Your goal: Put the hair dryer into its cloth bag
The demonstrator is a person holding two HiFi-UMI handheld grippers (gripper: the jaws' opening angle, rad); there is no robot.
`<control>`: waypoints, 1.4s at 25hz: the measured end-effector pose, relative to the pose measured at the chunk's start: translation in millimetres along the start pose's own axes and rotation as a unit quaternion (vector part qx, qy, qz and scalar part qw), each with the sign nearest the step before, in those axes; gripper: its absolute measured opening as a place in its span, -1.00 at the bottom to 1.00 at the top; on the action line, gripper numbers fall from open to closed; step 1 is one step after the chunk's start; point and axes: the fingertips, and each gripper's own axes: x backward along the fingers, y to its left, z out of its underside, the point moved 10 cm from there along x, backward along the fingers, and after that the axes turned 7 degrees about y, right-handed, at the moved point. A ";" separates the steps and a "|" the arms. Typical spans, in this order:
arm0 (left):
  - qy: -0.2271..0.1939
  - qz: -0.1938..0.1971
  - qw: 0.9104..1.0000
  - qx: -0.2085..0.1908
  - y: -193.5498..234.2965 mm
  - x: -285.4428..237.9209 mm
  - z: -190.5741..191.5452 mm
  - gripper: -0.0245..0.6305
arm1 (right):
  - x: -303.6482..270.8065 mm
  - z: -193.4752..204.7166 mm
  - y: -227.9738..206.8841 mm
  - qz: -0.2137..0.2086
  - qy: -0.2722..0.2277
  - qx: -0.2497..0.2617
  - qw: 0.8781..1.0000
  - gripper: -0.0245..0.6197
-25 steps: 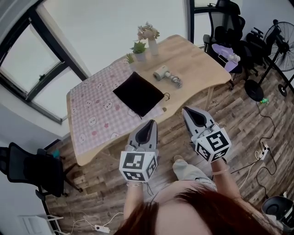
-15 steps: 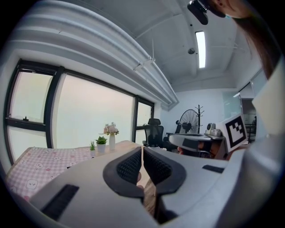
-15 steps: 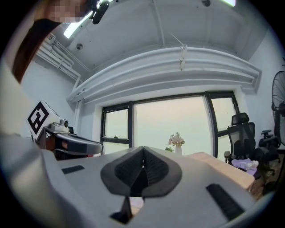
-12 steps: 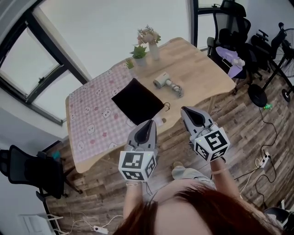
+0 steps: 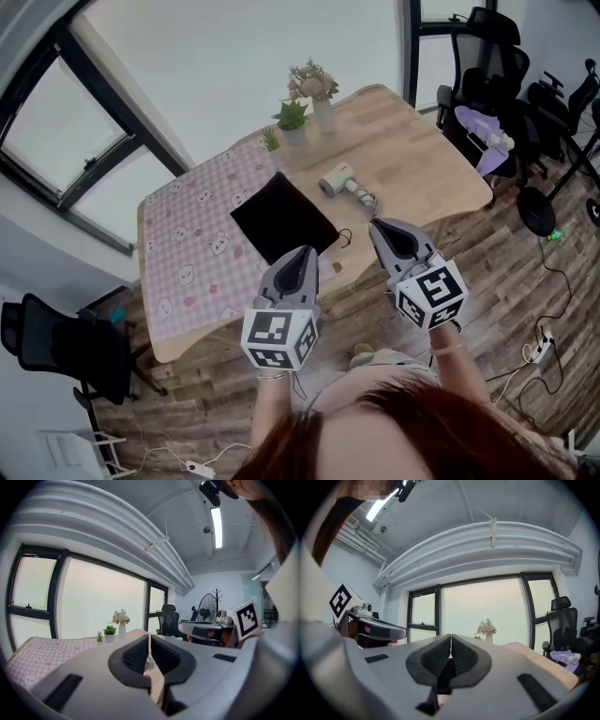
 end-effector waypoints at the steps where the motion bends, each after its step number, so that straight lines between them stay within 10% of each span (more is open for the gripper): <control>1: 0.002 -0.002 1.000 0.001 1.4 -3.5 -0.6 -0.88 | -3.5 0.2 -3.4 -0.002 0.001 -0.001 1.000 -0.92; 35: 0.187 0.058 0.981 -0.016 104.7 -121.5 70.7 -0.60 | -140.3 60.0 -73.2 0.007 0.134 -0.009 0.991 -0.62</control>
